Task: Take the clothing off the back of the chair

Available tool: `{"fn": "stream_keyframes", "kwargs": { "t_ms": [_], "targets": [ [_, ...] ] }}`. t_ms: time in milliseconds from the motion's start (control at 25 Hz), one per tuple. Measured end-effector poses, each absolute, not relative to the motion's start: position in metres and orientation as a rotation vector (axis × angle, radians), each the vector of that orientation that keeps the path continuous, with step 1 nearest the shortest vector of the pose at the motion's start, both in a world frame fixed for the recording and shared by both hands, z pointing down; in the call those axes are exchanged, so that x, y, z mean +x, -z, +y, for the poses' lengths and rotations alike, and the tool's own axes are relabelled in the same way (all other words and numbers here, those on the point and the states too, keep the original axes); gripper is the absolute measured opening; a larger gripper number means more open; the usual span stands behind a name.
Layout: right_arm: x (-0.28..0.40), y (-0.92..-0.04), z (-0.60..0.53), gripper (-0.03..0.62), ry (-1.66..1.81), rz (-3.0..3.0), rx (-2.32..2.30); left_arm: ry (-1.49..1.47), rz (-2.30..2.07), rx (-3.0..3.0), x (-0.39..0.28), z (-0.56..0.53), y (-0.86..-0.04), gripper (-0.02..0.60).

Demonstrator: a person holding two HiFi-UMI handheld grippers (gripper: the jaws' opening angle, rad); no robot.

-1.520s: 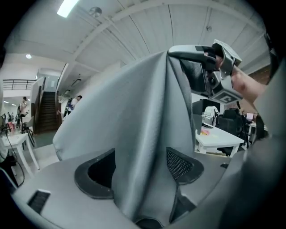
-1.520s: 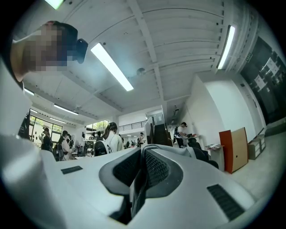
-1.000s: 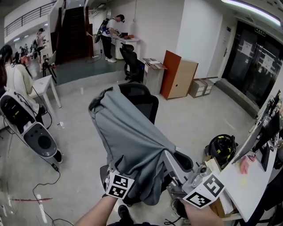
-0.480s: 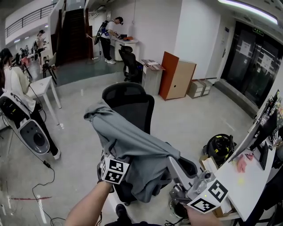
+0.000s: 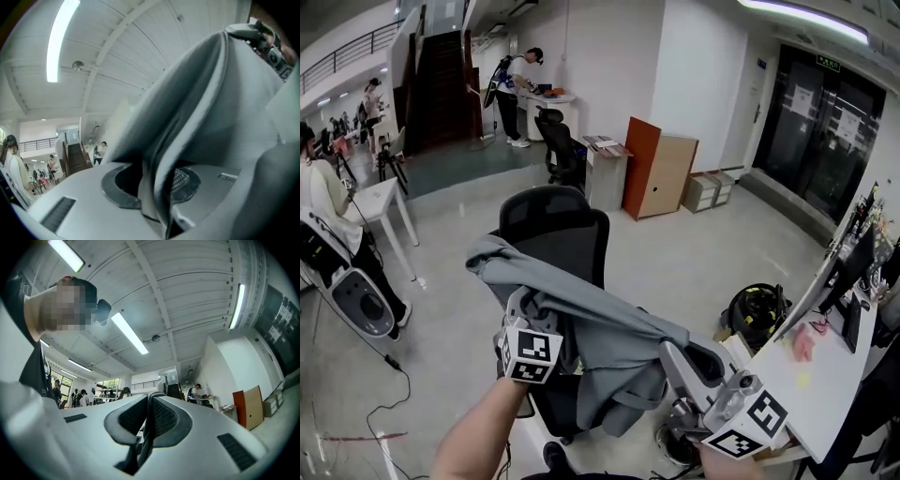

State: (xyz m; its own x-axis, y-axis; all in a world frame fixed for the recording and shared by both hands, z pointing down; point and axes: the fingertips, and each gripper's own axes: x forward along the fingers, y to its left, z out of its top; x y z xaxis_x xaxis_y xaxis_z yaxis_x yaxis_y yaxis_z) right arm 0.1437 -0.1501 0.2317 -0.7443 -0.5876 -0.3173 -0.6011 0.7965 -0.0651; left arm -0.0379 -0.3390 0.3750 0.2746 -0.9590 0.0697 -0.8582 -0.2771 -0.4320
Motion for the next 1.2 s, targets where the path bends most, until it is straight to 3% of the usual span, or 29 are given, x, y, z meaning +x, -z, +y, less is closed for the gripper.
{"fn": "stream_keyframes", "kwargs": {
  "t_ms": [80,280,320,440,480,800,1200],
  "targets": [
    [0.157,-0.233,-0.153,0.031,-0.014,2.617,-0.936,0.397,1.656,-2.216,-0.036,-0.328,-0.359,0.031],
    [0.182,-0.227,-0.15,0.032,-0.011,2.55,-0.983,0.365,1.652,-2.182,-0.038,-0.304,-0.342,0.025],
    [0.185,-0.224,-0.148,0.031,-0.016,2.542,-0.982,0.372,1.651,-2.162,-0.038,-0.3,-0.339,0.042],
    [0.195,-0.215,-0.142,0.032,-0.026,2.522,-0.976,0.412,1.637,-2.183,-0.031,-0.288,-0.348,0.254],
    [0.196,-0.213,-0.139,0.031,-0.038,2.528,-0.971,0.44,1.607,-2.22,-0.023,-0.284,-0.36,0.276],
    [0.171,-0.207,-0.12,0.031,-0.182,2.663,-0.928,0.557,1.063,-2.649,0.12,-0.225,-0.475,0.304],
    [0.219,-0.201,-0.106,0.032,-0.193,2.628,-1.077,0.523,0.383,-2.994,0.24,-0.132,-0.532,0.304]
  ]
}}
